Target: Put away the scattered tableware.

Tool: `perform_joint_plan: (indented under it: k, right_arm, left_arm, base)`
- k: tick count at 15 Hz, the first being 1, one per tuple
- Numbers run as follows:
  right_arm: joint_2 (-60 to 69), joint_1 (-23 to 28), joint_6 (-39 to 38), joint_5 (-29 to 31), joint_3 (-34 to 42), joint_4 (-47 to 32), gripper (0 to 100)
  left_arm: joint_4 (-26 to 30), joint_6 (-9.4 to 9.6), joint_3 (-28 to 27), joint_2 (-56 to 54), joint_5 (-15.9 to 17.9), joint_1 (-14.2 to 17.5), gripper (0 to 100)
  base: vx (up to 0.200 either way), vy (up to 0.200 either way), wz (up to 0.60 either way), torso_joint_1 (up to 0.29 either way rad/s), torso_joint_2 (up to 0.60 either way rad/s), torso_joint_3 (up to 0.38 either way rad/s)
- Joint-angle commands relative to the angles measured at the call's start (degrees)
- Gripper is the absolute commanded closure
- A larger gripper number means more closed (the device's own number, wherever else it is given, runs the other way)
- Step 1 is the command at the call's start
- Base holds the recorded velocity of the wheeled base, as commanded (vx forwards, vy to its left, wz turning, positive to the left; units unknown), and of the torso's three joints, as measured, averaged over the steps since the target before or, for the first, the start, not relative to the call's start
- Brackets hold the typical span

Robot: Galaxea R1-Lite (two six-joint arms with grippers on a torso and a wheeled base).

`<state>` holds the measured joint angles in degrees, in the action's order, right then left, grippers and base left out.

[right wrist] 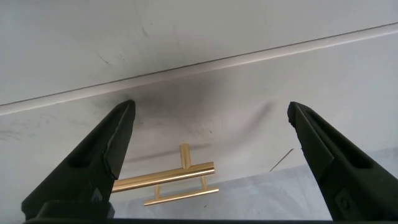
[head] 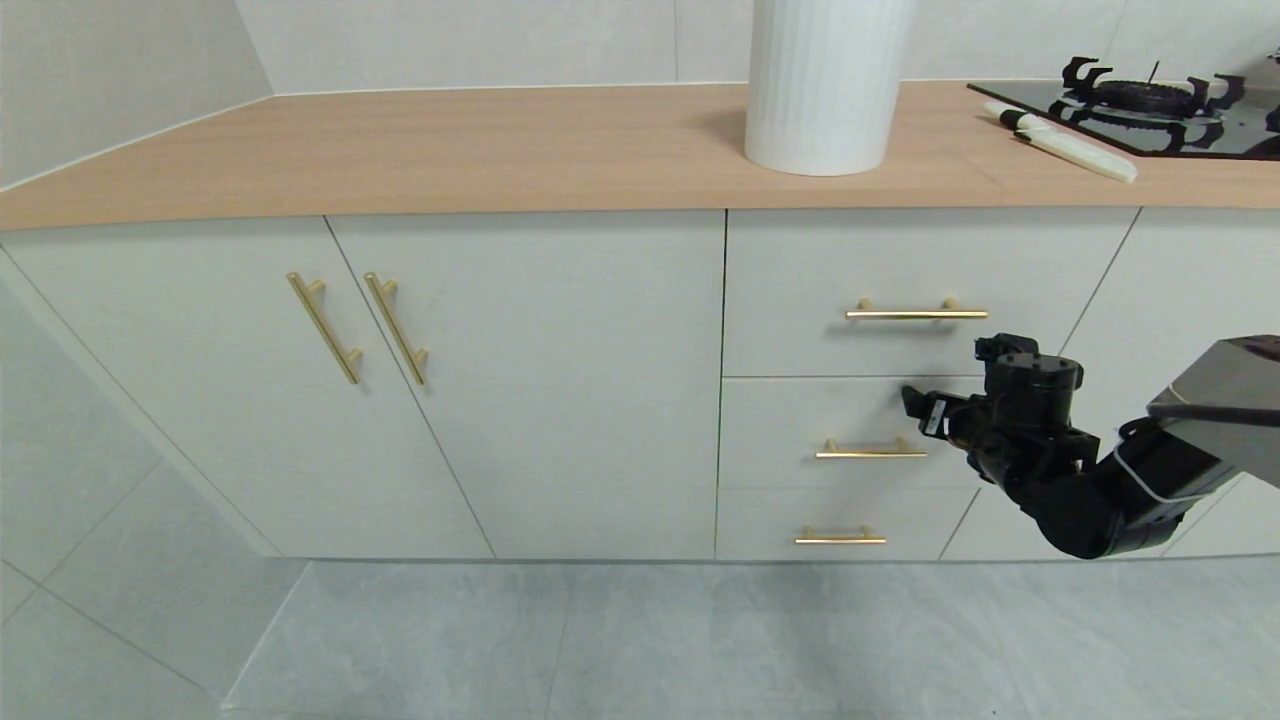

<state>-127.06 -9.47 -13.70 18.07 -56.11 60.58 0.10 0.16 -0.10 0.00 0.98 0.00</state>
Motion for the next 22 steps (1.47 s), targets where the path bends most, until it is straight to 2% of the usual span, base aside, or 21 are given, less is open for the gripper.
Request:
perform_joint_plan:
  k: [1,7,12,17,19,22]
  right_arm:
    - [-0.99,-0.02,-0.89,0.13,-1.89,0.25,0]
    - [0.76,-0.02,-1.24,1.53,-1.89,0.07,0]
    - [12.54,-1.07,-0.71,-1.54,7.86,-1.07,0]
    - [36.45,-3.54,3.42,0.21,25.35,-0.90,0]
    - [45.41,-3.54,6.06,0.74,30.01,-0.90,0]
    - [67.47,-3.54,16.60,3.73,41.00,-1.60,0]
  left_arm:
    - [-0.01,0.02,0.01,0.09,-0.01,0.00,0]
    - [-0.01,0.02,0.01,0.09,-0.01,0.00,0]
    - [-0.01,0.02,0.01,0.09,-0.01,0.00,0]
    - [-0.01,0.02,0.01,0.09,-0.01,0.00,0]
    - [-0.01,0.02,0.01,0.09,-0.01,0.00,0]
    - [-0.01,0.02,0.01,0.09,-0.01,0.00,0]
  base:
    - [0.000,0.000,0.00,0.000,0.00,0.000]
    - [0.000,0.000,0.00,0.000,0.00,0.000]
    - [0.000,0.000,0.00,0.000,0.00,0.000]
    - [0.000,0.000,0.00,0.000,0.00,0.000]
    - [0.000,0.000,0.00,0.000,0.00,0.000]
    - [0.000,0.000,0.00,0.000,0.00,0.000]
